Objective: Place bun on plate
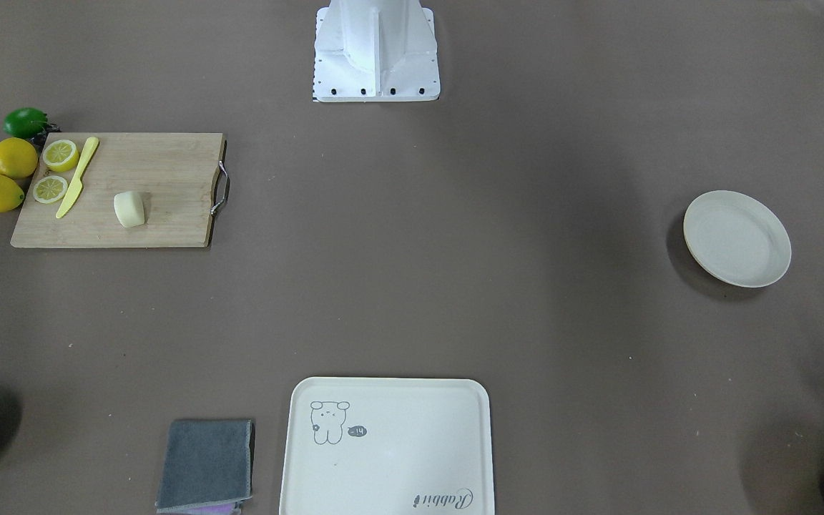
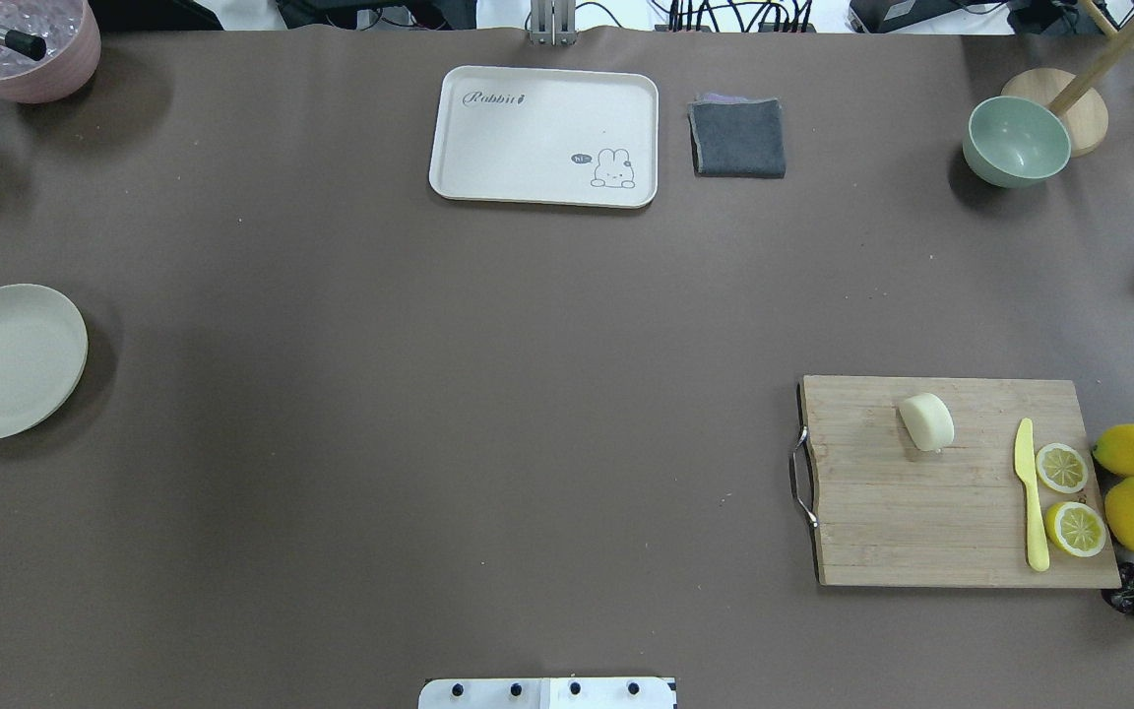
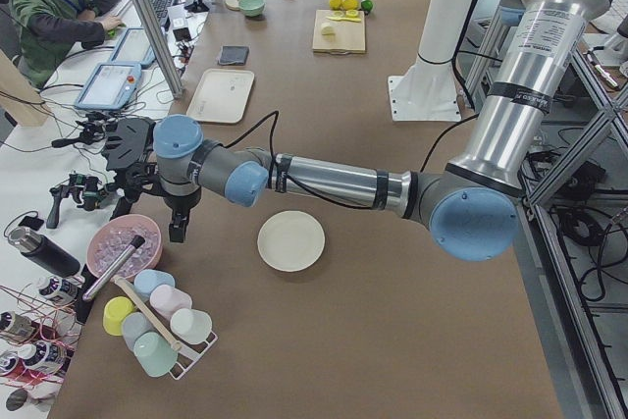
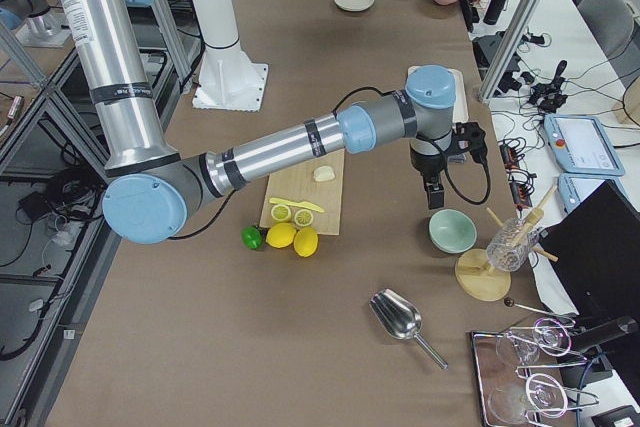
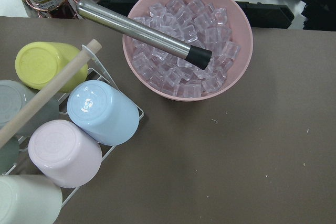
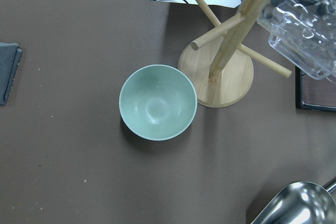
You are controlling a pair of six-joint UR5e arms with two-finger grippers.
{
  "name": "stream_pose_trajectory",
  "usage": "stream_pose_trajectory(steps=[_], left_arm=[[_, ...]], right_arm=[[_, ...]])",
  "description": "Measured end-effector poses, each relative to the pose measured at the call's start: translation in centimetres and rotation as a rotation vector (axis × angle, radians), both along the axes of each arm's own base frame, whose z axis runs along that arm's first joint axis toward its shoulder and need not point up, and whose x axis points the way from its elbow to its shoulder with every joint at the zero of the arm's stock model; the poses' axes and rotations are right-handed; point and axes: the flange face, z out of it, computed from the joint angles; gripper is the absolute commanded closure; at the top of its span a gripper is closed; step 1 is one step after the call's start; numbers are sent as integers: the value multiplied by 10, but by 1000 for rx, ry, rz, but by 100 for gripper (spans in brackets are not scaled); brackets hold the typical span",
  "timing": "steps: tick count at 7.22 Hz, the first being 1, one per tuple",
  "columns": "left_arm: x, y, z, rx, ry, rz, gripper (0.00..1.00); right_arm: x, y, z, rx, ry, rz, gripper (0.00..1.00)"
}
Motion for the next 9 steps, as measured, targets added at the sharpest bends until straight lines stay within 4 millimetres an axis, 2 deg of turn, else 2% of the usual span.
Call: stream_pose_trajectory(steps=[3,7,8,9], left_arm=[[0,3,4,-1,-1,-2,2],[1,-8,12,-26,18,-2,2],[3,-8,12,-20,14,6,2],[7,-8,4,0,8,12,2]], right_arm=[[-1,2,-6,11,-2,0,0],[-2,2,-8,14,-1,3,0],[-1,2,-11,21,0,3,0],[-1,4,-16,31,0,4,0]])
